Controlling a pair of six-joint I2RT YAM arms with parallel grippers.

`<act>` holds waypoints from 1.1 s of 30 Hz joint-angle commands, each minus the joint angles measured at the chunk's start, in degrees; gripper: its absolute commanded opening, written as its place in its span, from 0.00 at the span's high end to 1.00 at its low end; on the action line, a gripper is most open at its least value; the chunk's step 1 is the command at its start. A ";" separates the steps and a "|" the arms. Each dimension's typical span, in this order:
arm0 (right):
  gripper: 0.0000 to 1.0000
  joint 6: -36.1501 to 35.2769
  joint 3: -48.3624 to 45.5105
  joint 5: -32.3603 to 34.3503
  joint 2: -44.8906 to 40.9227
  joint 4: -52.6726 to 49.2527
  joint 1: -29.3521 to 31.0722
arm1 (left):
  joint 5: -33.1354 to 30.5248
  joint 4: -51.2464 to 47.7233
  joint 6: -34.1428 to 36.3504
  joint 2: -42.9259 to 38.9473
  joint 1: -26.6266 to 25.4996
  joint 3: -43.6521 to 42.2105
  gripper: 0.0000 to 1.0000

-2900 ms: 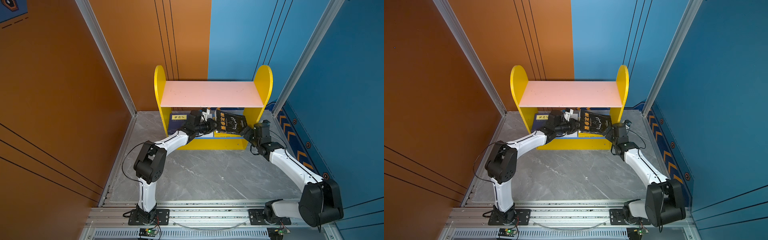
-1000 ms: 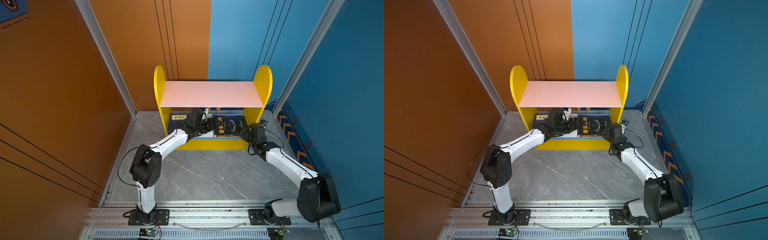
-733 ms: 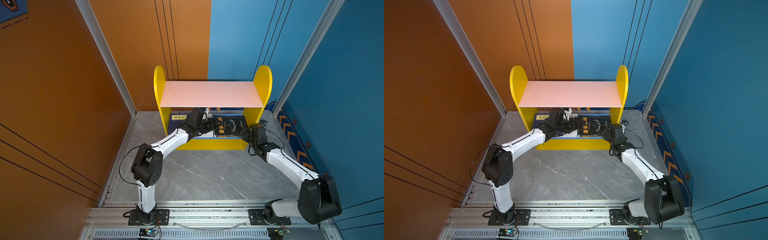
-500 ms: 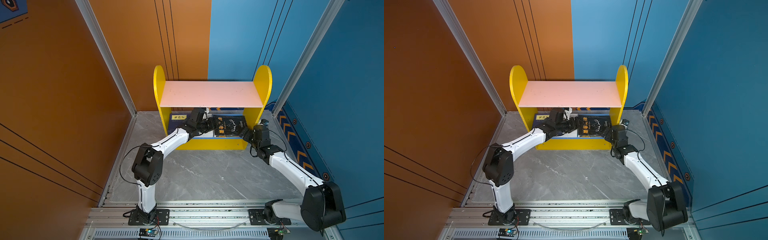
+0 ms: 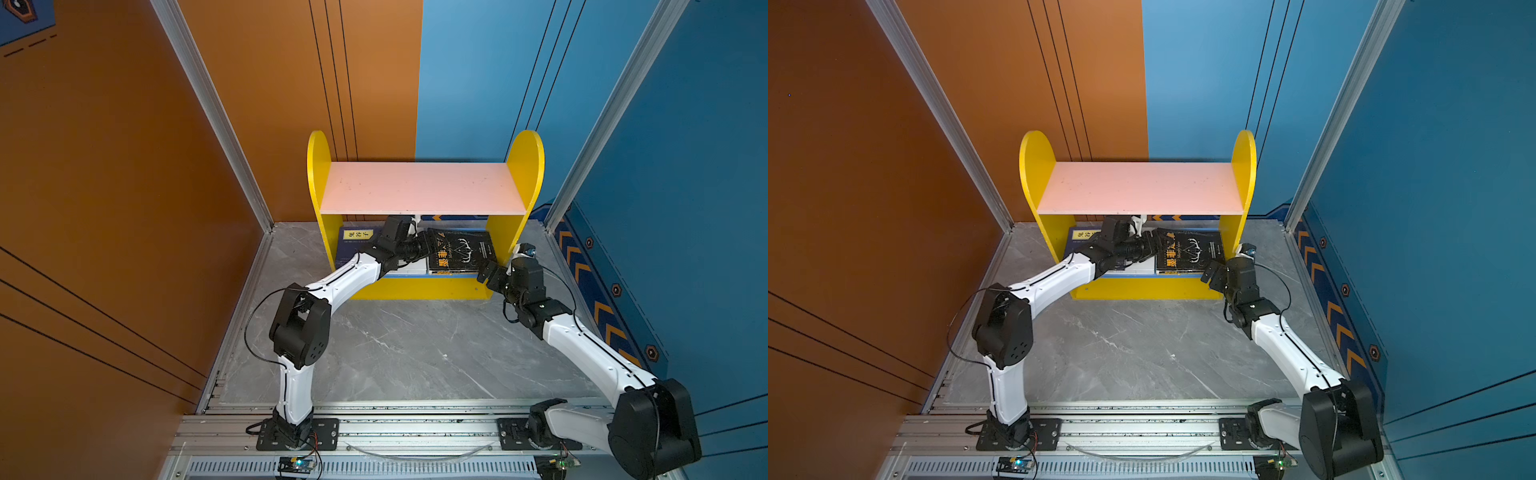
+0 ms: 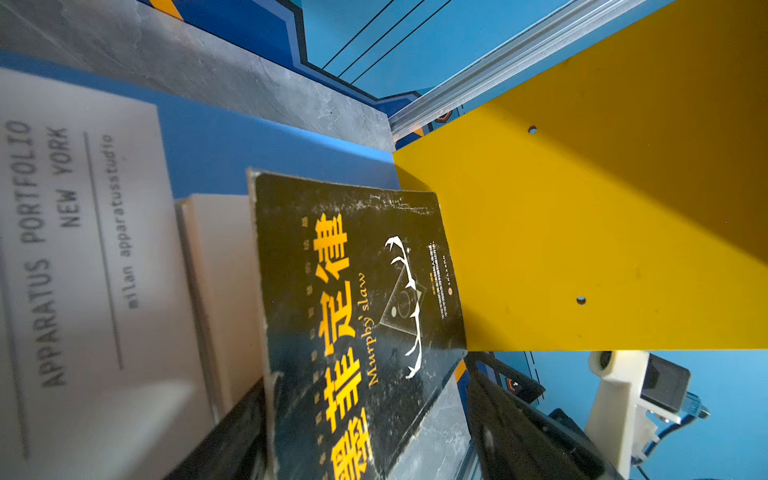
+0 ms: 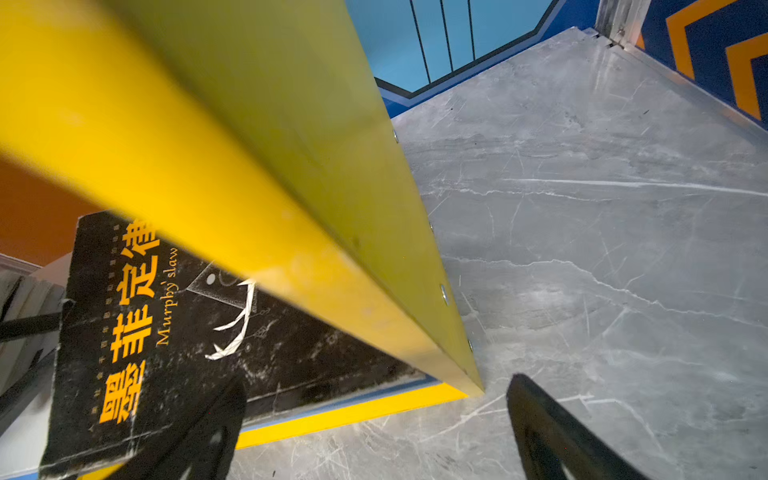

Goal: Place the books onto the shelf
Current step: 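Press the black book flat onto the yellow book with both grippers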

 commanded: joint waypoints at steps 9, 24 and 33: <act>0.01 -9.91 -3.02 -9.48 -2.57 -2.30 2.24 | 1.48 0.68 -0.22 1.00 0.27 1.93 0.26; 0.03 -5.49 -3.44 -5.82 1.47 3.13 1.88 | 1.82 1.83 -1.13 0.45 0.65 0.66 0.26; 0.03 -2.39 -3.97 -0.67 2.13 6.03 3.51 | 2.43 3.34 -1.93 0.23 0.92 -0.19 0.26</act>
